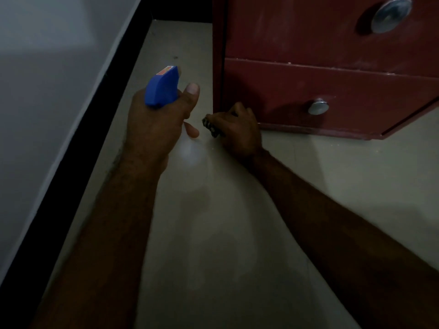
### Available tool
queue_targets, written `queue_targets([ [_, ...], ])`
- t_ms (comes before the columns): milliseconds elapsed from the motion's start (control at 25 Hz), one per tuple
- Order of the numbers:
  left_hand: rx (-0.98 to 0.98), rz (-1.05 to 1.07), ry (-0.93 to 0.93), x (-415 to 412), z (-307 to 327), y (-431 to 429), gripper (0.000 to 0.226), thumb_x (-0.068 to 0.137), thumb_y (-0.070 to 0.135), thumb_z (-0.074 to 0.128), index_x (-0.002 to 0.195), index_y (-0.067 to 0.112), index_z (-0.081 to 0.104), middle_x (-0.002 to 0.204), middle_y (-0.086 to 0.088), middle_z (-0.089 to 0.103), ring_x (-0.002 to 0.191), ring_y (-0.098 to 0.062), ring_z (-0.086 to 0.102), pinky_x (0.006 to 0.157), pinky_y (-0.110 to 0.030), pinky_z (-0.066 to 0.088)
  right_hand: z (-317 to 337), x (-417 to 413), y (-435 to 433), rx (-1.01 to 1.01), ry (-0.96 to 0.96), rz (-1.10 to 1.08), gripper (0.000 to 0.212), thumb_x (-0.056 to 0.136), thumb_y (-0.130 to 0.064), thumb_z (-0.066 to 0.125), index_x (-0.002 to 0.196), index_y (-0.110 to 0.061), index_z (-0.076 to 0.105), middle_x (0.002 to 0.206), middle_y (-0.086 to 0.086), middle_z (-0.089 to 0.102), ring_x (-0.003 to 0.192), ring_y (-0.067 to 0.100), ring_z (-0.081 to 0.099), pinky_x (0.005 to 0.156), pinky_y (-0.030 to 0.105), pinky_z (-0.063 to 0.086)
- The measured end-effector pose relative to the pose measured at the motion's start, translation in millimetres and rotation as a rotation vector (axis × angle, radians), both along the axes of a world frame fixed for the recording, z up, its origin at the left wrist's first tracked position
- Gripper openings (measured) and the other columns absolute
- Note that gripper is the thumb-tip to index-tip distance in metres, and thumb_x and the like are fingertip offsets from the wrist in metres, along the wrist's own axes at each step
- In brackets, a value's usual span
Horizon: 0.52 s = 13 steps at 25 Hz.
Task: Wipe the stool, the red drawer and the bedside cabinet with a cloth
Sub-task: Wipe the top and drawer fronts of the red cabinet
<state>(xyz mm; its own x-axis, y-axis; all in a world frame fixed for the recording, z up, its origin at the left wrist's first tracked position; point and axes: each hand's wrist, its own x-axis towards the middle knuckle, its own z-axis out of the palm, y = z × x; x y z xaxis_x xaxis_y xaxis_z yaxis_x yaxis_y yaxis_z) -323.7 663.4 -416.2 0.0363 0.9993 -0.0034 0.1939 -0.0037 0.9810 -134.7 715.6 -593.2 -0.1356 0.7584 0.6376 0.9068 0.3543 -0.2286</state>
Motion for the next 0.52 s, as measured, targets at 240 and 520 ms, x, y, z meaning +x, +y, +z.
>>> queue_targets([
  [240, -0.007, -0.032, 0.017, 6, -7, -4, 0.016, 0.094, 0.040, 0.068, 0.092, 0.037, 0.053, 0.097, -0.010, 0.062, 0.076, -0.032, 0.071, 0.072, -0.043, 0.063, 3, 21, -2, 0.029, -0.194, 0.059, 0.025, 0.094, -0.029, 0.060, 0.109, -0.027, 0.079, 0.102, -0.011, 0.076, 0.089, 0.023, 0.051, 0.070, 0.032, 0.017],
  [520, -0.014, -0.078, 0.040, 21, 0, -14, 0.016, 0.096, 0.039, 0.065, 0.090, 0.038, 0.051, 0.098, -0.009, 0.062, 0.077, -0.030, 0.072, 0.077, -0.043, 0.062, 11, 74, -28, 0.058, -0.246, -0.019, 0.026, 0.088, -0.024, 0.061, 0.106, -0.027, 0.079, 0.099, -0.009, 0.077, 0.092, 0.026, 0.046, 0.069, 0.037, 0.031],
])
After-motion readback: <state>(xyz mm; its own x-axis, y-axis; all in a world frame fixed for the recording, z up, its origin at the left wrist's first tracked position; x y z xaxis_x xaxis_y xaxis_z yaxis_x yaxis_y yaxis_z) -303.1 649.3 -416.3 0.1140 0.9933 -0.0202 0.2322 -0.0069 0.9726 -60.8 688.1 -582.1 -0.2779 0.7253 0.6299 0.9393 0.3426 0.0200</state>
